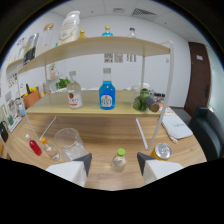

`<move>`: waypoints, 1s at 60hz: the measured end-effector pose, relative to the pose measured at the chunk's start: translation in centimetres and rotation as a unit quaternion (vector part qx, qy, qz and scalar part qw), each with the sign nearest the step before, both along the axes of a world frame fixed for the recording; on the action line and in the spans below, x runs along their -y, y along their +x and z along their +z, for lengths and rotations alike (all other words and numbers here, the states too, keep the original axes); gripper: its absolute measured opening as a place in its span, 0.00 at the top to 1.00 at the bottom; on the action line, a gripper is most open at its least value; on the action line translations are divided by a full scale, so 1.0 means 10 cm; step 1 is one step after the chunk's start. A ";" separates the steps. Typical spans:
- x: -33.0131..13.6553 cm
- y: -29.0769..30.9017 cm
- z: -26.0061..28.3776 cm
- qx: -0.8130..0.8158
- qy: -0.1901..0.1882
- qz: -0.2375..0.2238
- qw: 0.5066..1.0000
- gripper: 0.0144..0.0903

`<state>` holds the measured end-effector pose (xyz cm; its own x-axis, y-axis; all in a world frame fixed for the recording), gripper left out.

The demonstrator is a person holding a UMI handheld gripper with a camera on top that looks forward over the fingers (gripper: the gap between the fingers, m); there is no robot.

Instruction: Make me a cup of Vodka Sunrise.

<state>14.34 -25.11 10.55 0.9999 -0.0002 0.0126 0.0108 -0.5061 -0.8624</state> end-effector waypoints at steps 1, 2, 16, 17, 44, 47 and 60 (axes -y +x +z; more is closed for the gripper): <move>0.04 0.00 0.05 0.003 -0.001 -0.004 1.000 0.07; 0.06 -0.02 0.09 0.005 -0.002 -0.006 1.000 0.06; 0.53 -0.42 0.34 0.005 -0.033 -0.016 0.999 0.06; 0.55 -0.45 0.34 0.006 -0.035 -0.016 0.999 0.06; 0.77 -0.94 0.30 0.021 -0.049 -0.005 0.999 0.05; 0.77 -0.95 0.29 0.024 -0.050 -0.005 0.998 0.05; 0.76 -0.96 0.28 0.031 -0.053 -0.008 0.998 0.05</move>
